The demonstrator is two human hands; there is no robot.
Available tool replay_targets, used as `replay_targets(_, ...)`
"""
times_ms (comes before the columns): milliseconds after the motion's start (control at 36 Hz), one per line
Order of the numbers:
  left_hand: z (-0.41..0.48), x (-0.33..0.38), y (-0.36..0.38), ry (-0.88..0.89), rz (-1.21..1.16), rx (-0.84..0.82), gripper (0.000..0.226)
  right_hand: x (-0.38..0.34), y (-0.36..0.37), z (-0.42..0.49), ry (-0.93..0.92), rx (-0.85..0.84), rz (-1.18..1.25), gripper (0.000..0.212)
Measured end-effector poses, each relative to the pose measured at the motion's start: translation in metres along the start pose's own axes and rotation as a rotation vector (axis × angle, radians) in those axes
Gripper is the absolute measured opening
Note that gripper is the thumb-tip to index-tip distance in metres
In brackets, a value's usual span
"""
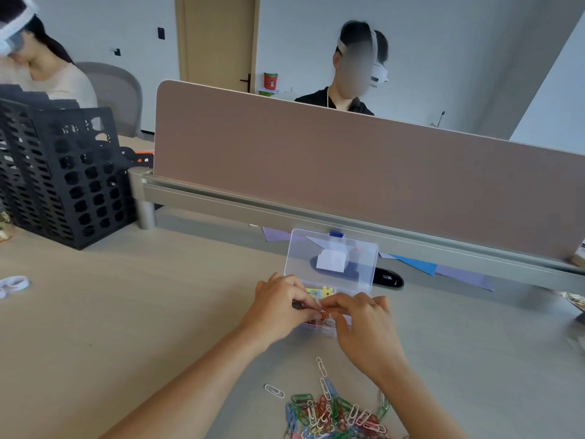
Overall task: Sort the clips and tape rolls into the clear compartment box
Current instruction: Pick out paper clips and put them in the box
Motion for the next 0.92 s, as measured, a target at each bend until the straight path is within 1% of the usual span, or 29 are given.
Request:
replay_targets(111,-0.001,0.002,0.001,0.015,0.034,0.015,0.007,0.004,0.000,-0.001,0.037,-0.070,0.103,0.040)
replay_targets(194,-0.002,0.001,0.002,0.076,0.081,0.025,0.013,0.007,0.000,-0.002,0.102,0.011,0.154,0.037)
replay_targets(278,-0.004,0.001,-0.001,0.146,0.133,0.019,0.024,0.010,-0.001,-0.002,0.148,0.091,0.134,0.033)
replay_targets(333,-0.004,0.002,-0.002,0.173,0.190,0.000,0.028,0.011,0.000,-0.003,0.151,0.086,0.098,0.031)
replay_targets(389,-0.005,0.003,-0.004,0.183,0.198,-0.013,0.031,0.012,0.000,-0.003,0.150,0.066,0.069,0.030)
replay_targets(528,-0.005,0.003,-0.002,0.188,0.177,-0.022,0.030,0.011,0.002,-0.004,0.124,0.057,0.065,0.034)
replay_targets(667,-0.005,0.001,-0.004,0.091,0.137,0.046,0.025,0.012,0.003,-0.008,0.075,0.055,0.016,0.036)
replay_targets(750,-0.004,0.001,-0.006,0.062,0.125,0.054,0.029,0.011,0.000,-0.007,0.031,0.011,-0.006,0.041)
replay_targets(917,-0.004,0.001,-0.006,0.066,0.129,0.032,0.036,0.007,0.000,-0.007,-0.051,-0.060,-0.041,0.050)
Point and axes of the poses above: each hand's wrist, its own z-axis towards the middle knuckle, its own y-axis out of the palm, x = y × z, the point moved 1 cm from there along z, towards the middle knuckle, and after that the axes turned 4 degrees about z, right-handed, at the moved point
